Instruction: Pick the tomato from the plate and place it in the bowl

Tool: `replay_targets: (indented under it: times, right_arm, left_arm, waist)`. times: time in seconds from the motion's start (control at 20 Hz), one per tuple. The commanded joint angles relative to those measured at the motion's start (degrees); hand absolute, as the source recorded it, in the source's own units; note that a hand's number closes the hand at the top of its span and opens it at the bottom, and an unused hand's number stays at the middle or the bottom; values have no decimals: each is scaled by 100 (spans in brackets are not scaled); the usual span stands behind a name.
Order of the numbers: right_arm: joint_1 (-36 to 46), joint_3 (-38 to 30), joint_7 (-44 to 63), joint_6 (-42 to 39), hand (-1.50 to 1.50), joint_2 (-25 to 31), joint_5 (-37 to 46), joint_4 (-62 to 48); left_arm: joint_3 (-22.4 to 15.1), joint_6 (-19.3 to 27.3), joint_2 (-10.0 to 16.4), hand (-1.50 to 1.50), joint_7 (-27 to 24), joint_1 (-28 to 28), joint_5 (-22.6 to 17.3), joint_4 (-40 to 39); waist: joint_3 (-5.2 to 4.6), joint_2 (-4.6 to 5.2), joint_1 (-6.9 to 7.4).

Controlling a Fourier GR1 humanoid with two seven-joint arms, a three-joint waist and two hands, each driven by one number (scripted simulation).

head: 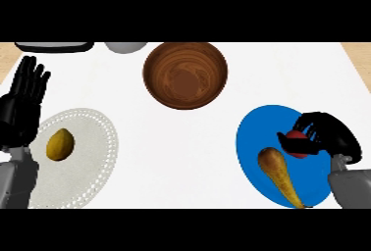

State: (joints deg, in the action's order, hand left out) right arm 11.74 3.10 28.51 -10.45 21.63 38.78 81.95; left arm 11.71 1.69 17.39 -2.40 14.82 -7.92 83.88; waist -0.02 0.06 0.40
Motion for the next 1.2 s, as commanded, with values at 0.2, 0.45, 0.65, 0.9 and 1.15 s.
replay_targets:
  times: [0.2, 0.45, 0.65, 0.9, 1.15]
  right_arm:
    - [1054, 144, -2641, -1229, 150, 2012, 48, -1079]
    - [1628, -70, -4261, -909, 150, 2754, 192, -2197]
    - [2349, -293, -4975, -252, 150, 2787, 322, -3068]
    - [3033, -581, -6334, -396, 150, 2900, -37, -4006]
    - [3947, -789, -7173, -613, 150, 2958, -230, -4470]
  left_arm:
    - [-155, -81, -93, 0, 69, 324, -71, 83]
    - [-253, -116, -145, 0, 104, 302, -64, 178]
    - [-292, -84, -196, 0, 63, 401, -5, -13]
    - [-167, -179, -24, 0, 223, 361, -100, 64]
    - [-177, -8, -54, 0, 258, 400, 42, 31]
  waist:
    - [49, 235, 506]
    - [53, 210, 582]
    - [42, 221, 548]
    - [31, 143, 467]
    - [17, 95, 324]
